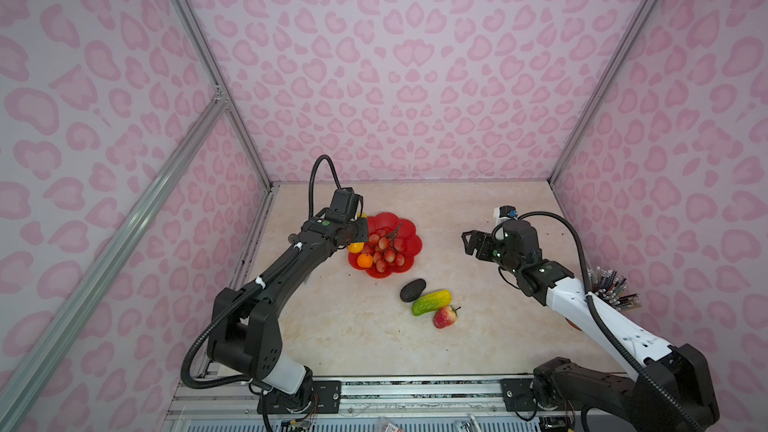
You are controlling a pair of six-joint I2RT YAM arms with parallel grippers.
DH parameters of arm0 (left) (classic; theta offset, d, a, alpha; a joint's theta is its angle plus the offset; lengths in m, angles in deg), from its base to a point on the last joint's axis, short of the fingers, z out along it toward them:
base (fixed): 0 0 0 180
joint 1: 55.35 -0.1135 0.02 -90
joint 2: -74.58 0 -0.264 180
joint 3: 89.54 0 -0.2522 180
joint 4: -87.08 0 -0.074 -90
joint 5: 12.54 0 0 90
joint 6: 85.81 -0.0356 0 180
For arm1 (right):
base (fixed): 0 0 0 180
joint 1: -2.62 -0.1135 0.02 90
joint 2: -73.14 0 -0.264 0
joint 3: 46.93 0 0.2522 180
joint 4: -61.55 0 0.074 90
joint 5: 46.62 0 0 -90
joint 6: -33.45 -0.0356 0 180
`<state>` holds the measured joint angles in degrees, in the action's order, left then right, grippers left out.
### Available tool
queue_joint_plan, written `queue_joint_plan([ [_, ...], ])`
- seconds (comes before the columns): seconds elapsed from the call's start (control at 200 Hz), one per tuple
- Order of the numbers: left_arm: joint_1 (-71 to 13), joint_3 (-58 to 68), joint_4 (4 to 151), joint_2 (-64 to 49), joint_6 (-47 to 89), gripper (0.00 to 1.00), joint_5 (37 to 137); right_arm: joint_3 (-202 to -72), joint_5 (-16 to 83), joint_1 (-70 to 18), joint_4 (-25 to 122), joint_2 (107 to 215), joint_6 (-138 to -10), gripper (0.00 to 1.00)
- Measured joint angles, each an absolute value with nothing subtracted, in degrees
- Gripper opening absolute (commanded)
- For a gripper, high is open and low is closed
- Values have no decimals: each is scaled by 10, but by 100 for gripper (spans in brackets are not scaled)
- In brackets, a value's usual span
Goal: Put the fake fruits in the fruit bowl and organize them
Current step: 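Carry the yellow papaya into the red bowl and release with the left gripper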
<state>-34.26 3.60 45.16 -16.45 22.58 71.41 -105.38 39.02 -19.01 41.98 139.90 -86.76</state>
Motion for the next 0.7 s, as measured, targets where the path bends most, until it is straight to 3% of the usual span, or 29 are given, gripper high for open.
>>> queue_joint_plan([
  [0.45,-356,-59,451,-346,178,42,709,-1038,419,-190,409,1371,-868,94],
  [0.7,-362,-68,449,-375,177,64,718,-1038,419,-190,406,1374,-868,94],
])
